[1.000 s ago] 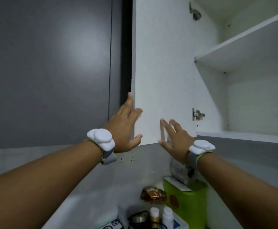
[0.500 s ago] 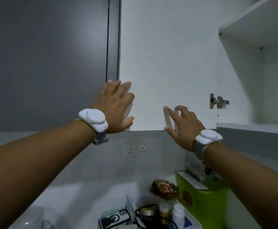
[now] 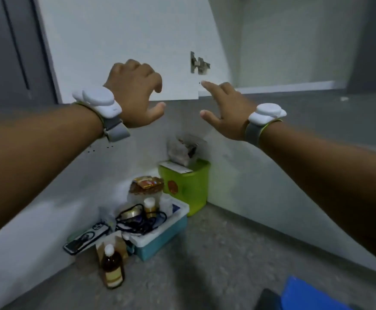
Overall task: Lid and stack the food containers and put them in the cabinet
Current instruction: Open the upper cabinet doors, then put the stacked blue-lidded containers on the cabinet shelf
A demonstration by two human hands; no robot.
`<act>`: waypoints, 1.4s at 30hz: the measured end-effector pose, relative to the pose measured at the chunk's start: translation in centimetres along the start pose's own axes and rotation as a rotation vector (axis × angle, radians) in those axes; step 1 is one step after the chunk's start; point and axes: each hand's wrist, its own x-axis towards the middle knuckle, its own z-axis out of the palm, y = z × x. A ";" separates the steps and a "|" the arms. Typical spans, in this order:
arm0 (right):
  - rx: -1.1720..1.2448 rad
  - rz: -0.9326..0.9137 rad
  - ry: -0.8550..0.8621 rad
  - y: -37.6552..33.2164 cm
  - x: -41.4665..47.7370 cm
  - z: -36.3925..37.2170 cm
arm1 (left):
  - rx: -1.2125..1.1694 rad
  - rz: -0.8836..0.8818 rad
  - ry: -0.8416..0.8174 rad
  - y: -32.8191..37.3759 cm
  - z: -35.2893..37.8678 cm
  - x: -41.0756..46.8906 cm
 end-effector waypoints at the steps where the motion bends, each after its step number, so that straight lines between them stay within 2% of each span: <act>1: -0.024 0.067 -0.022 0.6 -2.2 -0.2 | -0.070 0.025 -0.021 1.7 0.7 -0.2; 4: -0.055 0.252 -0.076 1.8 -9.1 -0.8 | -0.249 0.104 -0.021 6.9 3.7 -1.2; 8: -0.066 0.439 -0.143 3.0 -16.7 -0.8 | -0.493 0.105 -0.060 13.6 6.5 -3.3; 12: -0.036 0.712 -0.206 5.7 -25.4 -0.1 | -0.707 0.126 -0.184 22.2 9.5 -6.5; 18: 0.026 1.210 -0.288 9.6 -38.9 3.5 | -1.015 0.076 -0.568 36.0 13.4 -12.5; 22: 0.141 1.540 -0.388 11.0 -46.0 8.1 | -1.176 -0.147 -0.884 43.4 17.6 -16.6; 24: 0.249 1.634 -0.432 10.8 -48.1 10.1 | -1.237 -0.272 -1.025 45.1 18.8 -18.2; 25: 0.337 1.671 -0.419 11.2 -49.9 11.9 | -1.271 -0.332 -1.095 46.9 20.3 -19.3; 28: 0.653 1.800 -0.131 10.8 -52.3 15.1 | -1.302 -0.444 -1.271 48.4 22.5 -21.8; 31: 0.847 1.858 0.052 10.8 -53.2 16.3 | -1.507 -0.798 -1.486 49.0 23.2 -23.8; 33: 0.890 1.866 0.097 10.9 -53.1 16.7 | -1.607 -1.011 -1.536 49.5 23.8 -24.7; 35: 0.865 1.860 0.141 11.0 -53.4 17.5 | -1.633 -1.037 -1.517 49.7 23.8 -25.3; 42: 0.806 1.832 0.086 8.7 -49.9 14.5 | -1.709 -1.000 -1.375 44.7 19.8 -23.8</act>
